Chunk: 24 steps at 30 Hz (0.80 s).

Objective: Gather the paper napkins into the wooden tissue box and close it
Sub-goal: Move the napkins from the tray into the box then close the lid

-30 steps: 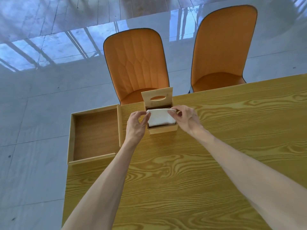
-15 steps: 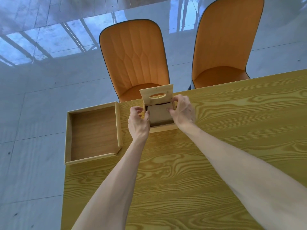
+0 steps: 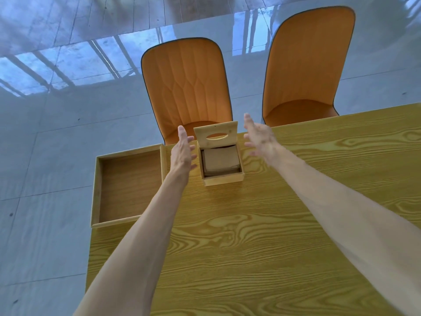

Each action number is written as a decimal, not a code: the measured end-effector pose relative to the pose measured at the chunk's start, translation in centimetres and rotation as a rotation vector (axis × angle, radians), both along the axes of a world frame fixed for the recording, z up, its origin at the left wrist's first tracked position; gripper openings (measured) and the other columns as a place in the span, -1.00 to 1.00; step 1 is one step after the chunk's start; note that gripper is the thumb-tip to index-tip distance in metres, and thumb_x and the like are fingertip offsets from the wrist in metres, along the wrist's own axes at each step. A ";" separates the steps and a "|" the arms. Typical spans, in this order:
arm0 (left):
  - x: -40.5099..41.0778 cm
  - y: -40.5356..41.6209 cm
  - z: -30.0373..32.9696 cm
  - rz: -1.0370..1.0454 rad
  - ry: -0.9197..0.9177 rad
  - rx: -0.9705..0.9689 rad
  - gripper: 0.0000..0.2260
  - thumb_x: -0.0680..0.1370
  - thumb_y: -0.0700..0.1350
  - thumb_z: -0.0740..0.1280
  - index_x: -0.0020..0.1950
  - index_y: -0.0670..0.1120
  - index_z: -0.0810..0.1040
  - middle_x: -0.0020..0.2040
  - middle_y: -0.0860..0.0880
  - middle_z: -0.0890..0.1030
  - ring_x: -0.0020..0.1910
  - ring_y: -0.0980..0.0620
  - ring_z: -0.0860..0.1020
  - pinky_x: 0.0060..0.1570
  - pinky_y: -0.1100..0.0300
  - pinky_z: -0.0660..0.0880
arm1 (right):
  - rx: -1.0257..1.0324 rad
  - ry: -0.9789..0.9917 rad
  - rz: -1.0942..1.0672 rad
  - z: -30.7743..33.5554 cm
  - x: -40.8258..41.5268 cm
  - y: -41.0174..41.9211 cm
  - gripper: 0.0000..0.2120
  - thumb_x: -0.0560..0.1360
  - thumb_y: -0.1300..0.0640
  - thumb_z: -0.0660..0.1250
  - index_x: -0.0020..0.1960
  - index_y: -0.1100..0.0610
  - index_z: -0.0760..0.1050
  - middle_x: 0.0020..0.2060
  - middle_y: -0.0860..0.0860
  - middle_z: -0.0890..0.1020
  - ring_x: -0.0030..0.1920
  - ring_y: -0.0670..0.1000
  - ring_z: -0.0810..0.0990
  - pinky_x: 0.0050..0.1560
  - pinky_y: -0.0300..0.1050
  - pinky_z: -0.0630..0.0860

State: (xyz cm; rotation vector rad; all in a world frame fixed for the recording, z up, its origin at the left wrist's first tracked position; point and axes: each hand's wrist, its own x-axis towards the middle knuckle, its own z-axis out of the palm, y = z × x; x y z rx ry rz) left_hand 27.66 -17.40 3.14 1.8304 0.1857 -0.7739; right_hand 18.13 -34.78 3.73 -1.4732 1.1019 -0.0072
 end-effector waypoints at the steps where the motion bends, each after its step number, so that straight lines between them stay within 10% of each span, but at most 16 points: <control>1: 0.1 -0.2 0.4 -0.027 0.045 0.003 -0.32 0.57 0.41 -0.04 0.46 0.00 0.45 0.44 -0.14 0.47 0.36 -0.21 0.48 0.32 -0.21 0.44 | 0.095 0.020 0.011 0.7 0.3 0.1 -0.26 0.55 -0.39 0.04 0.48 0.14 0.35 0.39 0.21 0.46 0.30 0.25 0.51 0.22 0.20 0.52; 17: -2.5 2.0 0.1 -0.093 0.087 -0.036 -0.30 0.52 0.37 0.22 0.56 0.03 0.26 0.43 -0.12 0.48 0.34 -0.15 0.50 0.26 -0.09 0.49 | 0.203 -0.025 0.134 0.0 -2.5 1.4 -0.21 0.49 -0.37 0.24 0.55 0.07 0.23 0.47 0.18 0.37 0.39 0.24 0.43 0.31 0.21 0.46; 24: -5.2 4.7 -1.4 -0.043 0.021 -0.130 -0.41 0.54 0.15 0.39 0.51 0.00 0.34 0.33 -0.09 0.58 0.26 -0.05 0.58 0.06 0.10 0.57 | 0.169 -0.110 0.189 -1.7 -5.7 2.2 -0.34 0.50 -0.16 0.39 0.50 0.06 0.30 0.43 0.06 0.44 0.25 0.04 0.51 0.02 -0.04 0.59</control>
